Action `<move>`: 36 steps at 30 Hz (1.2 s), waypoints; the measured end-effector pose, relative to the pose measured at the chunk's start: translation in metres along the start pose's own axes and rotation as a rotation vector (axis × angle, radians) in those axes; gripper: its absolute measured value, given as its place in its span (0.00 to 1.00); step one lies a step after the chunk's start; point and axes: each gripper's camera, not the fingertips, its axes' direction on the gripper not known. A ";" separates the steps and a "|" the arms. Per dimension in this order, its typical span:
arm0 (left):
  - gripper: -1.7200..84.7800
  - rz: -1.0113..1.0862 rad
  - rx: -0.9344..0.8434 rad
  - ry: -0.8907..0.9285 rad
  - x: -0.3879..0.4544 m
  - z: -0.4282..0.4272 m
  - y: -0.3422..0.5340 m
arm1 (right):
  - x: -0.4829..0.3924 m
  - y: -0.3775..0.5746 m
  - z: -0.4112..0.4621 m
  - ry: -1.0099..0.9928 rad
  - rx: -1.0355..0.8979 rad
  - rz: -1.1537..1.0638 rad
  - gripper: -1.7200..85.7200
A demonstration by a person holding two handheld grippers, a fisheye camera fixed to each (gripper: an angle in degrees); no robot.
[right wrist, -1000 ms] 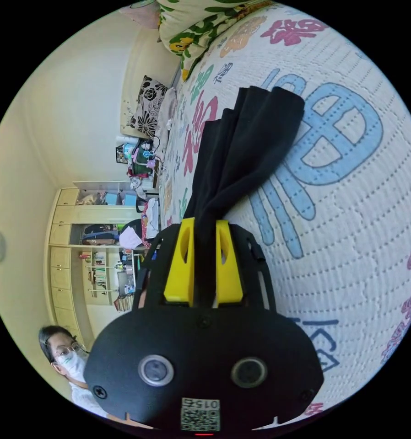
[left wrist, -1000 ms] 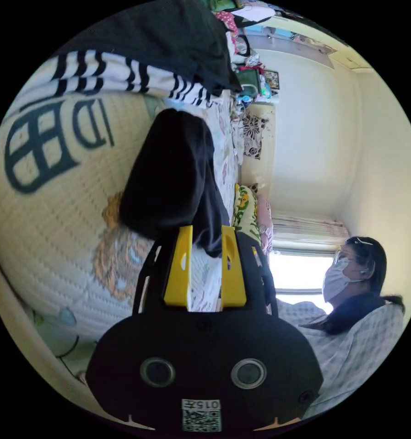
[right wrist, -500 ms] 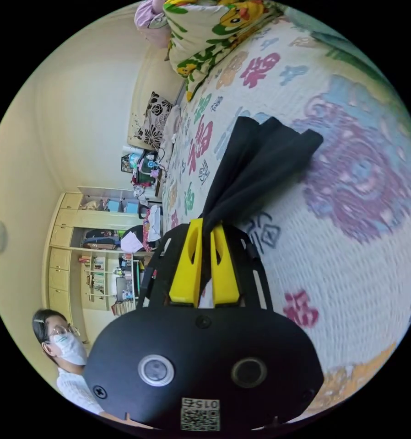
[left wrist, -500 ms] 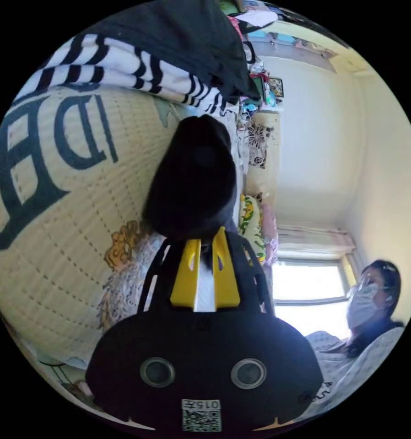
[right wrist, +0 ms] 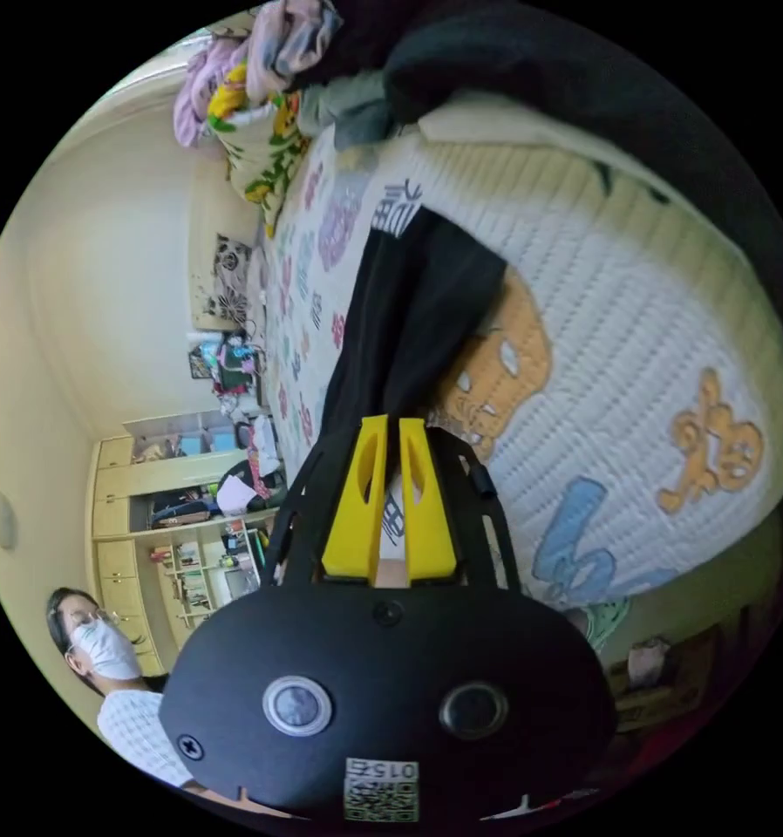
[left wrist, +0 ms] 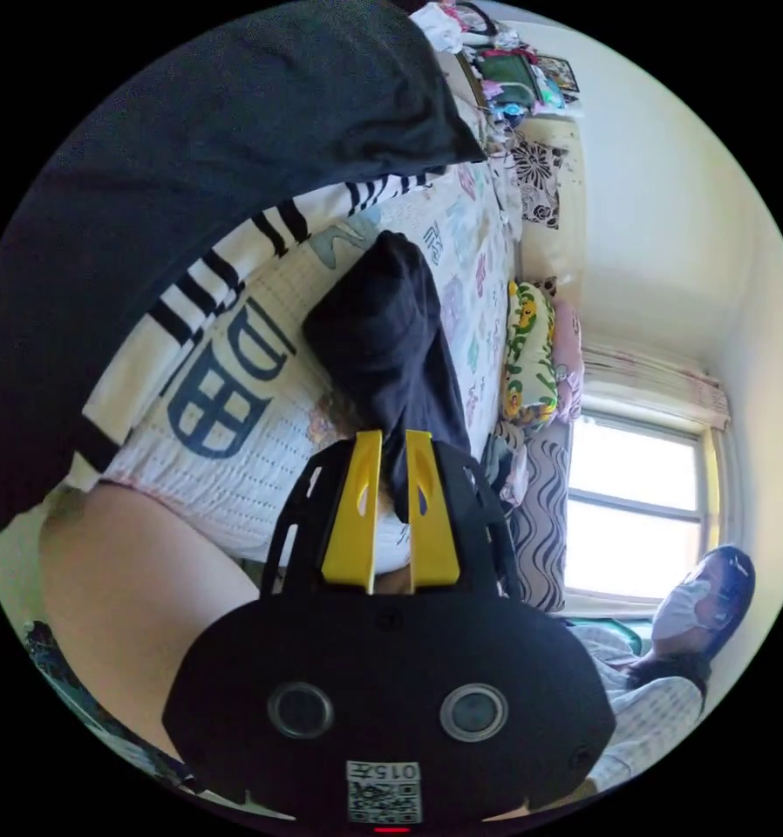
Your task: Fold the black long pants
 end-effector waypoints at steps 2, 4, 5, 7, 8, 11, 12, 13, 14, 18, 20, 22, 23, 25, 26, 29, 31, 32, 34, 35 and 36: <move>0.08 0.047 0.040 -0.060 0.015 -0.007 0.016 | -0.002 0.003 -0.023 0.023 0.031 -0.033 0.07; 0.08 0.085 0.051 -0.066 0.027 -0.006 0.026 | -0.008 0.002 -0.040 0.018 0.073 -0.080 0.08; 0.08 0.103 0.043 -0.051 0.032 -0.001 0.030 | -0.013 -0.003 -0.046 0.006 0.095 -0.108 0.08; 0.08 0.115 0.032 -0.023 0.039 0.010 0.032 | -0.019 -0.016 -0.046 -0.023 0.094 -0.128 0.09; 0.08 0.115 0.030 -0.005 0.041 0.018 0.033 | -0.021 -0.026 -0.042 -0.031 0.086 -0.128 0.10; 0.08 0.114 0.026 0.040 0.049 0.035 0.036 | -0.017 -0.048 -0.032 -0.006 0.072 -0.062 0.11; 0.08 0.120 0.016 0.050 0.052 0.042 0.037 | -0.014 -0.054 -0.028 -0.016 0.065 -0.044 0.10; 0.08 0.122 0.007 0.051 0.053 0.046 0.037 | -0.013 -0.056 -0.028 -0.019 0.064 -0.032 0.09; 0.08 0.125 -0.006 0.051 0.056 0.051 0.038 | -0.013 -0.059 -0.029 -0.029 0.076 -0.013 0.07; 0.07 0.134 -0.013 0.058 0.061 0.061 0.040 | -0.021 -0.049 -0.055 -0.084 0.122 -0.020 0.03; 0.07 0.140 -0.007 0.055 0.062 0.061 0.039 | -0.026 -0.037 -0.076 -0.102 0.140 -0.050 0.02; 0.07 0.146 -0.003 0.052 0.063 0.060 0.036 | -0.029 -0.024 -0.098 -0.088 0.156 -0.075 0.02; 0.07 0.146 0.000 0.049 0.062 0.060 0.034 | -0.028 -0.019 -0.107 -0.069 0.146 -0.087 0.03; 0.07 0.140 -0.002 0.049 0.059 0.062 0.030 | -0.021 -0.019 -0.113 -0.023 0.097 -0.095 0.03; 0.07 0.138 -0.006 0.047 0.056 0.063 0.026 | -0.011 -0.021 -0.116 0.010 0.065 -0.059 0.04; 0.08 0.124 -0.007 0.016 0.051 0.065 0.016 | 0.007 -0.021 -0.131 -0.028 0.088 0.014 0.09; 0.09 0.128 0.012 0.013 0.049 0.062 0.012 | 0.008 -0.021 -0.134 -0.066 0.096 0.007 0.12; 0.10 0.126 0.027 -0.011 0.047 0.061 0.008 | 0.007 -0.024 -0.131 -0.051 0.073 0.015 0.13; 0.12 0.103 0.049 -0.064 0.040 0.061 0.000 | 0.005 -0.030 -0.122 -0.051 0.050 0.024 0.15; 0.13 0.063 0.061 -0.103 0.030 0.063 -0.007 | 0.002 -0.034 -0.118 -0.085 0.064 0.027 0.15; 0.14 0.008 0.087 -0.123 0.019 0.064 -0.012 | -0.001 -0.039 -0.113 -0.132 0.080 0.027 0.15</move>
